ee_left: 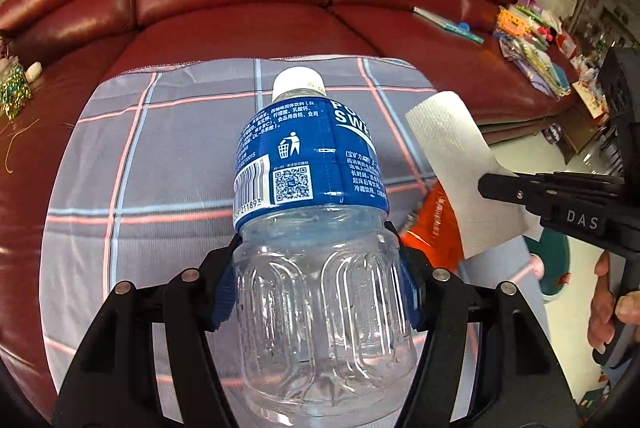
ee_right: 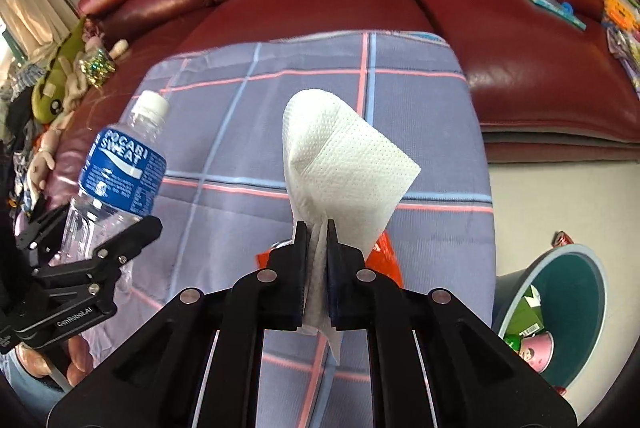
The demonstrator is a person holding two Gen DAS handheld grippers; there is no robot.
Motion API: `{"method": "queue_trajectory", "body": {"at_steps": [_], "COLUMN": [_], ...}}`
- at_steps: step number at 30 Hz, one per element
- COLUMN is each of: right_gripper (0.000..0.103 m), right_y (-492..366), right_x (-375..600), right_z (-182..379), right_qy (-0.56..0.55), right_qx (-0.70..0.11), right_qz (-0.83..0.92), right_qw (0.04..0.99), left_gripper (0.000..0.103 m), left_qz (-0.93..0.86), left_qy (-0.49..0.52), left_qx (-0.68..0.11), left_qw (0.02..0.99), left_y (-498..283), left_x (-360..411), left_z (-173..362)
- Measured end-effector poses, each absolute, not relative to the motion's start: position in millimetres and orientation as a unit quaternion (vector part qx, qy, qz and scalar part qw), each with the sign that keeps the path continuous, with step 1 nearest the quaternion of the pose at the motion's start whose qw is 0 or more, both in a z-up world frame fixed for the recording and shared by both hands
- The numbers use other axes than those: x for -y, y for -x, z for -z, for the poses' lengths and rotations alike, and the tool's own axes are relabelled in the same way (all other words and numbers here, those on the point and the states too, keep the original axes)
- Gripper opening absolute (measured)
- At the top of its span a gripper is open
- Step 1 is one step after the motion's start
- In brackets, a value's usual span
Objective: Collect trash
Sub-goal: 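Carry the bottle and tissue over the teal bin and open both grippers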
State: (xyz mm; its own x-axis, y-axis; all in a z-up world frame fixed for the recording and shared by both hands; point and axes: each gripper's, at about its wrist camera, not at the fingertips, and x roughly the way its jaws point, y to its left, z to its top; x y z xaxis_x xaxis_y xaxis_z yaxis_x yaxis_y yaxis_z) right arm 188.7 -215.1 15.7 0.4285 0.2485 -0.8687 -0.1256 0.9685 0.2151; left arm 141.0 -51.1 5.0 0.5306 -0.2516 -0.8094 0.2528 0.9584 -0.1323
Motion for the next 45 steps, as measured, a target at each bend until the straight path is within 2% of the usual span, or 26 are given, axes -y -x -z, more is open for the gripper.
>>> {"method": "queue_trajectory", "body": {"at_steps": [8,19,32,45], "right_gripper": [0.009,0.009,0.009,0.010], "right_y": [-148.7,-89.0,-17.2,1.8], "right_x": [250.2,346.6,451.5,491.8], "right_z": [-44.4,-49.1,-16.2,1.0], "right_qy": [-0.076,-0.098,-0.143,-0.154], "right_qx": [-0.492,-0.482,-0.490,-0.506], "right_qz": [-0.107,-0.063,0.019,0.059], "right_qw": [0.860,0.868,0.859,0.846], "left_gripper": [0.061,0.061,0.061,0.062], "left_qz": [0.186,0.249,0.327,0.345], "left_qy": [-0.032,-0.065,-0.126,-0.132], "left_qx": [-0.439,-0.423,-0.443,-0.481], "left_qw": [0.878,0.869,0.825,0.795], "left_y": [-104.0,-69.9,-31.8,-46.9], "left_x": [98.8,200.5,323.6,377.1], "left_z": [-31.8,-40.4,-12.3,24.2]}}
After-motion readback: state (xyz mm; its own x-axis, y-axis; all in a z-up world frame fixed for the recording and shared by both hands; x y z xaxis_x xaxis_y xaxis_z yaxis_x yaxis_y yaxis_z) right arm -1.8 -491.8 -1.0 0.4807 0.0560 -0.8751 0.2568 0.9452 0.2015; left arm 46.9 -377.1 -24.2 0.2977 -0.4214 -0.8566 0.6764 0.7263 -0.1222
